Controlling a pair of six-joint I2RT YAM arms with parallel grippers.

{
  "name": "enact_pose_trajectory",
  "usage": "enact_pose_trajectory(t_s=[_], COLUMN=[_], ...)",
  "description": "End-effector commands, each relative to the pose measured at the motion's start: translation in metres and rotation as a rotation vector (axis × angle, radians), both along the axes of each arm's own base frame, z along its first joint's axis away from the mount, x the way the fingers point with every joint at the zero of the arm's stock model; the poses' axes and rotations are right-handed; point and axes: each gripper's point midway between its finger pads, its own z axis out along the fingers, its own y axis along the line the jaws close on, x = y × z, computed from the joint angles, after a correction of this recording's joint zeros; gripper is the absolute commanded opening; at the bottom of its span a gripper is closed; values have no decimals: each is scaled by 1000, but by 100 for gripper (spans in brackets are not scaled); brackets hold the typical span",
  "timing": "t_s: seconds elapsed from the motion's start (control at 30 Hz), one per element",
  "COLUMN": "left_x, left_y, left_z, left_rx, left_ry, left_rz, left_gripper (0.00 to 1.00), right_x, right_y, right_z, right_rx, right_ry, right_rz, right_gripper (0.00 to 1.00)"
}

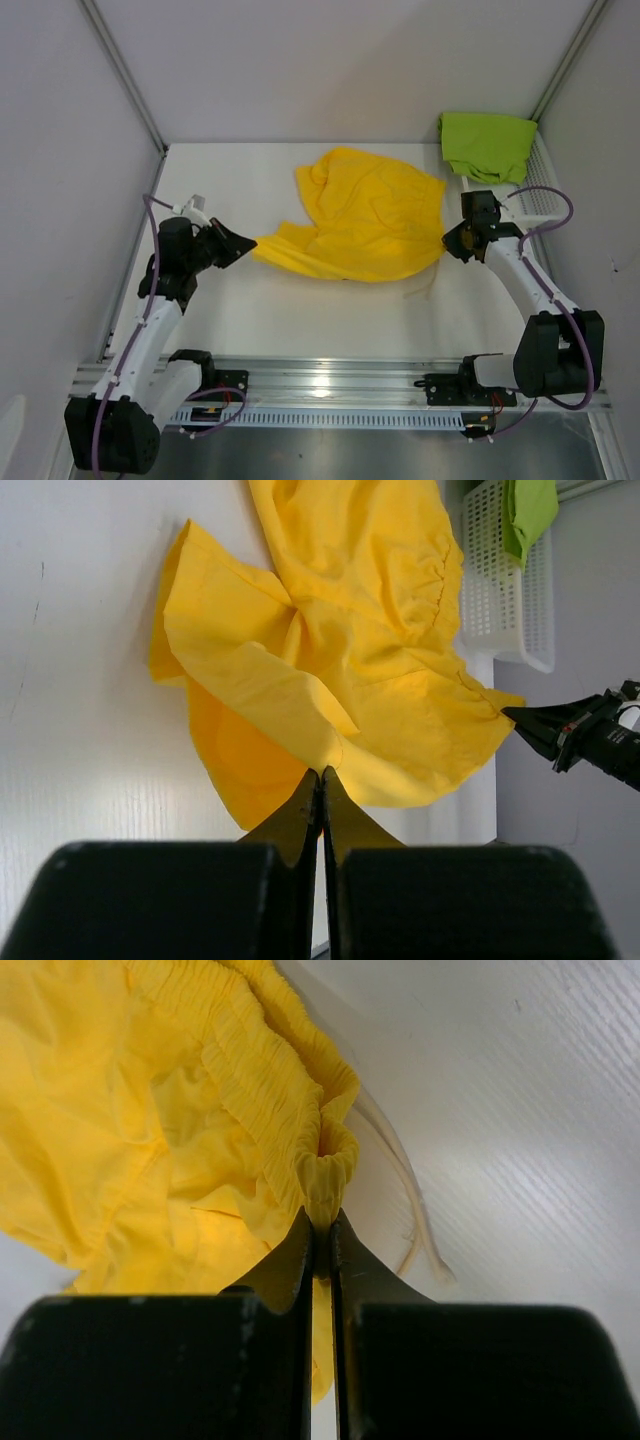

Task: Fold and stack the shorts
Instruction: Flatten the shorts out

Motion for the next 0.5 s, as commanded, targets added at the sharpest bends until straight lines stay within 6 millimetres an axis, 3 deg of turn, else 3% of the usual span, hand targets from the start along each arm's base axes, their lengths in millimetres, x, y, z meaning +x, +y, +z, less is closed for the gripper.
enact_pose_trajectory(t_s=[0.0, 0.1, 0.13, 0.2, 0.27, 0.3, 0.37, 0.4, 0.43, 0.47], left_x=[-8, 6, 19, 36, 55, 65, 78, 82, 87, 90], left_y=[8, 6, 5, 10, 17, 23, 41, 49, 57, 63], left_z=[-7, -2, 17, 8, 17, 8, 1, -5, -17, -19], left_rx=[21, -4, -18, -15, -16, -7, 4, 16, 38, 45], left_ry=[28, 51, 11, 48, 38, 65, 77, 87, 112, 109], left_rz=[31, 33, 41, 71, 109, 136, 205, 237, 275, 296], left_gripper=[0, 0, 0, 0, 0, 0, 0, 0, 0, 0], right_x=[-9, 3, 8, 24, 35, 48, 57, 69, 75, 80], right_y=[-4, -6, -7, -9, -10, -10, -7, -6, 0, 1], right_z=[18, 31, 34, 51, 39, 49, 24, 30, 16, 15], right_rx=[-7, 2, 10, 5, -14, -18, -46, -48, -51, -58], right_ry=[-26, -71, -79, -110, -48, -65, 22, 15, 56, 58], right_rz=[-60, -105, -128, -157, -185, -189, -167, -156, -120, -97], right_gripper=[0, 0, 0, 0, 0, 0, 1, 2, 3, 8])
